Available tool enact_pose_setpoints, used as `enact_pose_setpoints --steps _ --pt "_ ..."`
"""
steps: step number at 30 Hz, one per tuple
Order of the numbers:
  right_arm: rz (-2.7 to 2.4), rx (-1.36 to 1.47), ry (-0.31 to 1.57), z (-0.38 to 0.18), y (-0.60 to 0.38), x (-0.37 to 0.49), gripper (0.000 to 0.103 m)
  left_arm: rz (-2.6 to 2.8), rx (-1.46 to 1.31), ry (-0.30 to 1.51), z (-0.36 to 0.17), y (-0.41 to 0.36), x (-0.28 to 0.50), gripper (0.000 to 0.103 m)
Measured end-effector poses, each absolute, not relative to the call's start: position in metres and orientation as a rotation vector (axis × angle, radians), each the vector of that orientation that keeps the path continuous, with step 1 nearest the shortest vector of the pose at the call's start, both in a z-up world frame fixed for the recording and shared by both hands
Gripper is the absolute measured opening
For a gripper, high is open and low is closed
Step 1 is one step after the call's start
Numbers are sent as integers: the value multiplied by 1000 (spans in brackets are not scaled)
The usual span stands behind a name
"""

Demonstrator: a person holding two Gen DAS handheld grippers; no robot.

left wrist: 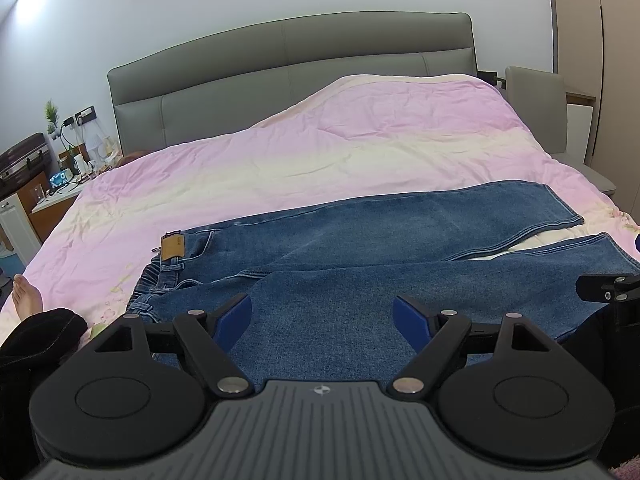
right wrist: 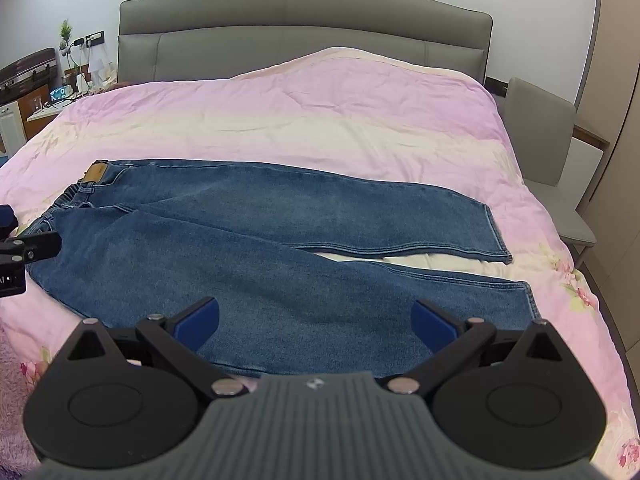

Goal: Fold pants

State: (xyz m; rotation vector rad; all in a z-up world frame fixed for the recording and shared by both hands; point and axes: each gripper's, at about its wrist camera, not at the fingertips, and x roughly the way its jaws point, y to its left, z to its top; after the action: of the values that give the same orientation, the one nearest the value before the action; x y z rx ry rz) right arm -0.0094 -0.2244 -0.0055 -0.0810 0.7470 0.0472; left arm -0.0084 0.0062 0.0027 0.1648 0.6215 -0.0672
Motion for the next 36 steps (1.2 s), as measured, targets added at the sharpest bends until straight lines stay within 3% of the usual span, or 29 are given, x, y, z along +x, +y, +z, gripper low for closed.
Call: enact_pose_setpoints --steps 19,25,30,33,36 --pt "32 -92 770 -12 -226 -1 98 -94 224 641 -2 3 -1 94" --pt "79 -152 799 -32 -242 12 97 -131 371 688 -17 7 15 77" --pt "174 -219 878 -63 -251 31 72 -173 549 745 -41 11 23 47" --pt "234 -262 953 -84 -256 44 58 -188 675 782 -59 18 29 44" --pt "257 -315 1038 -102 -262 60 55 -200 779 834 -76 32 38 44"
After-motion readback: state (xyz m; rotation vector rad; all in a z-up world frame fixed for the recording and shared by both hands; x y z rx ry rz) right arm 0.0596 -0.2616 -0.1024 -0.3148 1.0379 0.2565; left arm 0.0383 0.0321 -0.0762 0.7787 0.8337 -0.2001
